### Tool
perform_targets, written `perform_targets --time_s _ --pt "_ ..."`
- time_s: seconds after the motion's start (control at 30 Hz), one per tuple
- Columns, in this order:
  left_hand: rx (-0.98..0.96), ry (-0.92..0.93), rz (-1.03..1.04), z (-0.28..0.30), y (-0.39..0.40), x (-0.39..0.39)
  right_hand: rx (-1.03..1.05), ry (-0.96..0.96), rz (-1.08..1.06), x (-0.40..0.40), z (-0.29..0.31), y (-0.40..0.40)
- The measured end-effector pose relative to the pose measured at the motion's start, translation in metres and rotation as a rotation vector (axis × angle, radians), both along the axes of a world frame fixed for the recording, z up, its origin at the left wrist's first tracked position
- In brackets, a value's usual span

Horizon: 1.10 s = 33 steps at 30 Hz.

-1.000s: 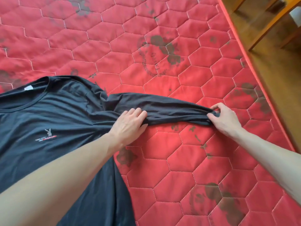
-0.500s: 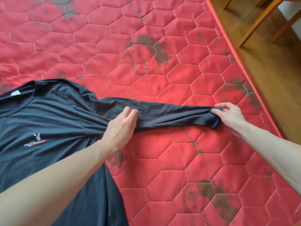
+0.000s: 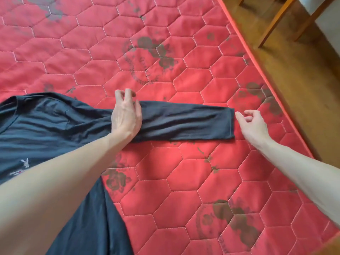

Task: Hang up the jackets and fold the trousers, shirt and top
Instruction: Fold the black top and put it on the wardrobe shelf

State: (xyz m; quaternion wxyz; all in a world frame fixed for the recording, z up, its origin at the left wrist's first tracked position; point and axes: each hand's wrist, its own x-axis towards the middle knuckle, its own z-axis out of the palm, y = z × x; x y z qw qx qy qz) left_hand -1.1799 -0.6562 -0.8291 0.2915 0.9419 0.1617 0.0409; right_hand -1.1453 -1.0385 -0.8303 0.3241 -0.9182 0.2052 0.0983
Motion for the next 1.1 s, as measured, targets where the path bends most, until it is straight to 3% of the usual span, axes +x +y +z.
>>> perform_targets --time_s 0.17,0.27,0.33,0.4,0.5,0.57,0.7,0.9,1.03,1.1 --pt "0.124 -0.072 -0.317 -0.021 0.003 -0.05 -0.064 0.038 0.048 -0.01 -0.005 0.023" --pt "0.262 0.076 -0.471 -0.032 0.002 -0.084 -0.215 0.099 0.179 -0.016 -0.009 0.04" --pt "0.295 0.145 -0.518 -0.036 0.004 -0.1 -0.147 0.046 0.158 -0.02 -0.008 0.045" --pt "0.336 0.138 -0.456 -0.036 0.005 -0.11 -0.057 -0.028 0.039 -0.025 -0.005 0.041" --pt "0.332 0.124 -0.028 -0.029 0.011 -0.11 -0.099 -0.031 -0.084 -0.035 -0.001 0.031" --pt "0.222 0.212 0.19 -0.026 0.025 -0.107 -0.117 0.005 -0.138 -0.04 0.0 0.03" --pt "0.197 0.345 0.086 -0.025 0.058 -0.11 -0.087 0.002 -0.183 -0.05 0.005 0.045" --pt "0.019 0.167 0.009 -0.013 0.077 -0.149 -0.004 -0.222 -0.122 -0.072 0.028 0.118" --pt "-0.092 0.063 0.088 -0.009 0.093 -0.181 0.122 -0.298 0.031 -0.092 0.047 0.213" --pt "-0.282 0.04 0.174 -0.004 0.107 -0.188 0.161 -0.319 0.124 -0.101 0.056 0.272"
